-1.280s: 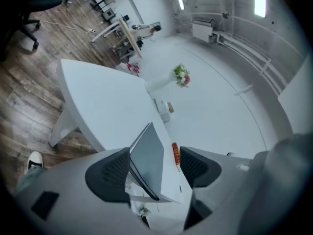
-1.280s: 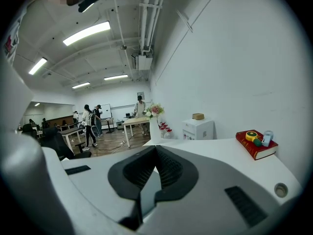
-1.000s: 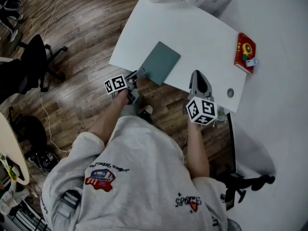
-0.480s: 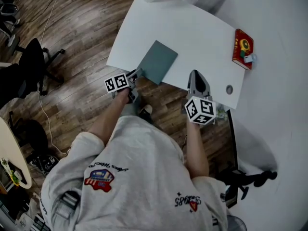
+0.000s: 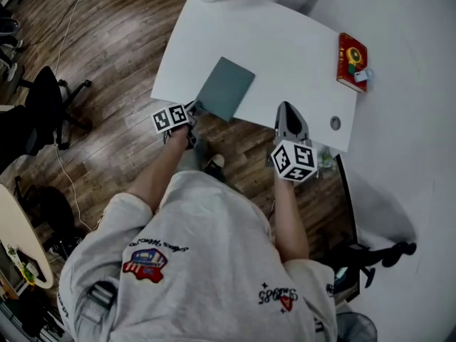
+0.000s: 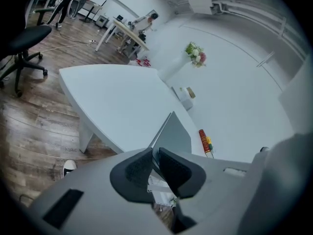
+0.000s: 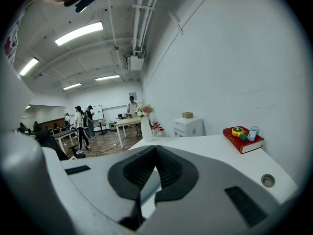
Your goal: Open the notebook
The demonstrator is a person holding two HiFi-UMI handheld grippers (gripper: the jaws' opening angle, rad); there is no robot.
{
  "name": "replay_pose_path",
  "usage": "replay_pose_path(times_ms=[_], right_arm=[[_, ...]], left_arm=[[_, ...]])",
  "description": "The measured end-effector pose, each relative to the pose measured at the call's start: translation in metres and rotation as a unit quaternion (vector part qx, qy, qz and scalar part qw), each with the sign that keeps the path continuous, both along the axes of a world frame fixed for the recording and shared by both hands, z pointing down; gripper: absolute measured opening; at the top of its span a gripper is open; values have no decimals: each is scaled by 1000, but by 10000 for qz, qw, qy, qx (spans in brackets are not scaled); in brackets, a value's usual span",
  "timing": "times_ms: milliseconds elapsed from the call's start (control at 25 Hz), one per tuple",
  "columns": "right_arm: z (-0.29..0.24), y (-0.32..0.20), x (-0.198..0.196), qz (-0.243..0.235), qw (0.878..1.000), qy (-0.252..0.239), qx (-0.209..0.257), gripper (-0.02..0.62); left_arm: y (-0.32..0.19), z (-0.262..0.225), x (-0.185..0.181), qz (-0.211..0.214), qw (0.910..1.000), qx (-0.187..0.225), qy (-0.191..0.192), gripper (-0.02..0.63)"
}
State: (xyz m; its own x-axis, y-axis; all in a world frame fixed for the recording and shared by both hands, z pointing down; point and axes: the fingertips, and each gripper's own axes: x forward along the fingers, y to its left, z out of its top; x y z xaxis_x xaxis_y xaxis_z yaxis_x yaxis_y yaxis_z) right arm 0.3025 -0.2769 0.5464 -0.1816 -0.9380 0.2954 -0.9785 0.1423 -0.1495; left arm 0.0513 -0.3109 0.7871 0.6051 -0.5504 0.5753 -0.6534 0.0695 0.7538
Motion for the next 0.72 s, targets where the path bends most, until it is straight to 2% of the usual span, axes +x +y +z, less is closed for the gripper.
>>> replay_pose_path(times_ms=[200, 400, 560, 720], right_arm=[[-3, 9, 13, 81, 10000, -47, 21, -8], [-4, 17, 24, 159, 9997, -144, 79, -8], [-6, 20, 28, 211, 9994, -237, 114, -8], [-6, 27, 33, 249, 9991, -302, 134, -8]], left_arm=[[2, -13, 4, -42, 9995, 288, -127, 28], [7, -43, 16, 261, 9943, 947, -406, 25], [13, -71, 29, 650, 9836, 1547, -662, 23], [26, -97, 48, 1223, 9638, 2144, -1005, 23]])
